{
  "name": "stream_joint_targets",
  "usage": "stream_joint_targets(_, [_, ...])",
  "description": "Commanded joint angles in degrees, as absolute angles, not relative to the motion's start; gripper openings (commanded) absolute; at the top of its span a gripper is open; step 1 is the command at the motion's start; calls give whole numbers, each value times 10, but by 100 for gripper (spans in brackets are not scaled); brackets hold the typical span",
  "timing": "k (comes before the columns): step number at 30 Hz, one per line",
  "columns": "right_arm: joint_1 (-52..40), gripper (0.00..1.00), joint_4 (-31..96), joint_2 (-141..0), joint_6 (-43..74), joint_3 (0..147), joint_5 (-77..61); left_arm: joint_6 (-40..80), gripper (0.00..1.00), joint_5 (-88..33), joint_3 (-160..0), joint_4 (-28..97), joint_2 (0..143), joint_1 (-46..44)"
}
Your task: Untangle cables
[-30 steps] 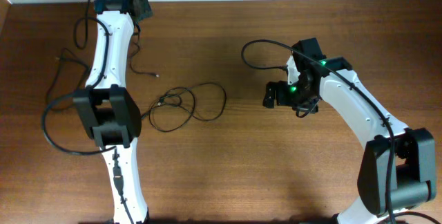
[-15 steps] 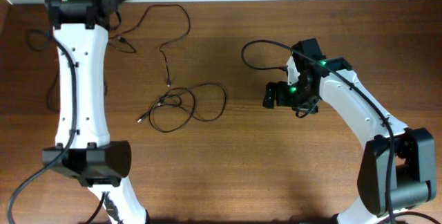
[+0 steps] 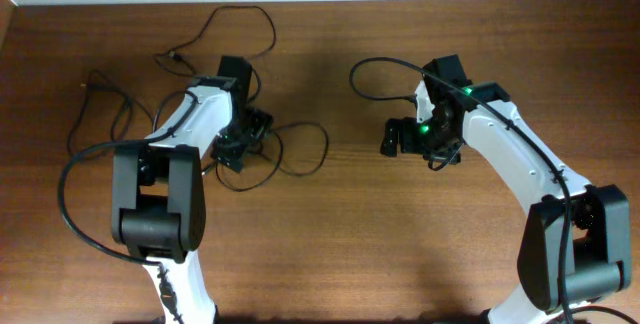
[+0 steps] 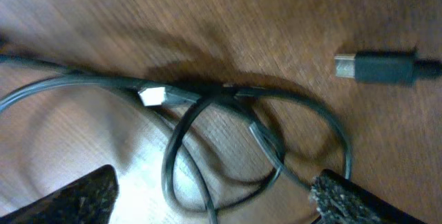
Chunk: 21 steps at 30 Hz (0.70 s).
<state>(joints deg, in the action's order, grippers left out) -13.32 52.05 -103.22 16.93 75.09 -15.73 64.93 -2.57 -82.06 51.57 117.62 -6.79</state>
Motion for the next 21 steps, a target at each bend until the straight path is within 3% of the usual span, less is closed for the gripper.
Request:
stream_joint_targets(1, [-135, 99, 521, -1026, 170, 752, -159, 668, 48, -15, -766, 486, 1170, -67])
stream_joint_targets(2, [-135, 99, 521, -1026, 170, 752, -159, 663, 0, -2, -752, 487, 1170, -67])
stream_joint_targets(6, [-135, 99, 521, -1026, 170, 752, -159, 587, 0, 59, -753, 549, 1111, -43])
stream_joint_targets(11, [-135, 99, 521, -1026, 170, 752, -159, 556, 0, 193, -753, 647, 808, 59])
stream_joint_targets(14, [-135, 99, 521, -1026, 170, 752, -159, 557, 0, 208, -753, 702, 664, 136])
stream_joint_targets(17, [-135, 99, 521, -1026, 170, 752, -159, 578, 0, 313, -747, 749, 664, 192])
stream_joint_targets(21, [-135, 99, 521, -1026, 170, 752, -159, 565, 0, 280, -689, 674, 759, 209])
